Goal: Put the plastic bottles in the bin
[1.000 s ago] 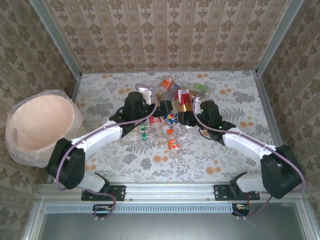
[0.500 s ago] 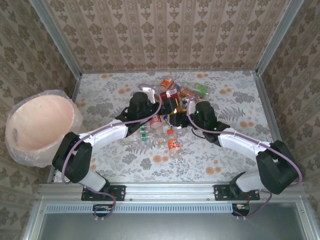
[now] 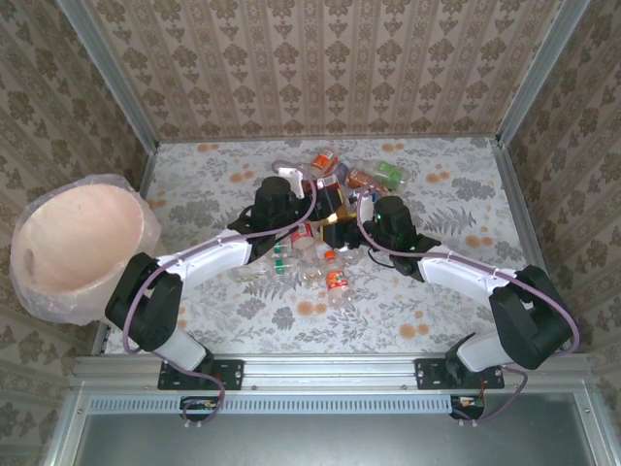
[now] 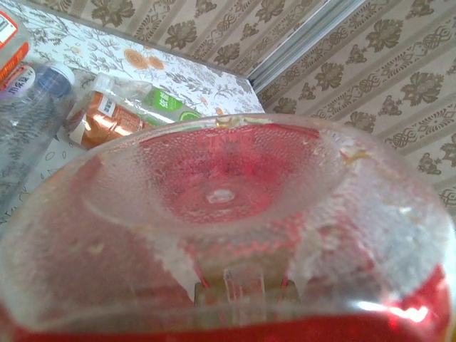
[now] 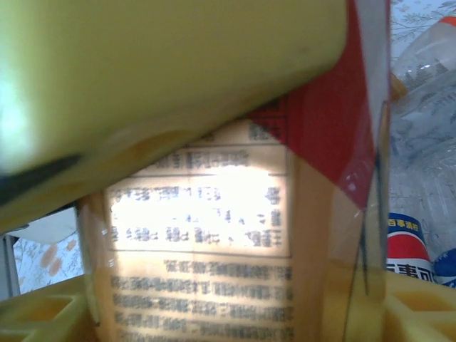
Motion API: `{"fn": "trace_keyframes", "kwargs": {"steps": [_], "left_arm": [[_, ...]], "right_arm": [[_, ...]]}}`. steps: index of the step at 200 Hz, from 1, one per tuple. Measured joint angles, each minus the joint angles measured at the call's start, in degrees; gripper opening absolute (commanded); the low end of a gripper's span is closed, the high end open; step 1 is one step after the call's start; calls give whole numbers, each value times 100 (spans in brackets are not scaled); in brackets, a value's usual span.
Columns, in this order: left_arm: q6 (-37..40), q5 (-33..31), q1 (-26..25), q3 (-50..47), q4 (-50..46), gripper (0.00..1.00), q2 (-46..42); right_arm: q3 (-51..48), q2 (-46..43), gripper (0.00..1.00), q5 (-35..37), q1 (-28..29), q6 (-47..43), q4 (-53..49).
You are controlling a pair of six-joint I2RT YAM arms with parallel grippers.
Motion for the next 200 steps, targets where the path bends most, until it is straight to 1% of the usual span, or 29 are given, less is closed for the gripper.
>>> {"fn": "trace_keyframes", "kwargs": {"steps": [31, 65, 89, 112, 130, 148, 168, 200], "left_arm": [[267, -234, 52, 4, -348, 60, -195], [780, -767, 245, 393, -1519, 59, -492], [1058, -1108, 380, 533, -2100, 58, -909], [1349, -1523, 496, 750, -2789, 57, -1335], [1633, -1930, 568, 1010, -3386, 56, -1644], [2002, -2465, 601, 1423, -4105, 56, -1934], [2465, -3165, 619, 2022, -4813, 55, -2260], [3261, -4282, 765, 2951, -5574, 54, -2667]], "right_arm": [[70, 0, 92, -138, 4, -22, 17], [101, -195, 100, -39, 4, -131, 24], [101, -533, 100, 254, 4, -286, 28], [94, -800, 100, 859, 4, -433, 52], [37, -918, 100, 1377, 4, -535, 101], [-35, -946, 100, 1718, -9, -621, 136], [-105, -946, 100, 1930, -28, -680, 131], [-127, -946, 100, 2114, -39, -750, 136]]}}
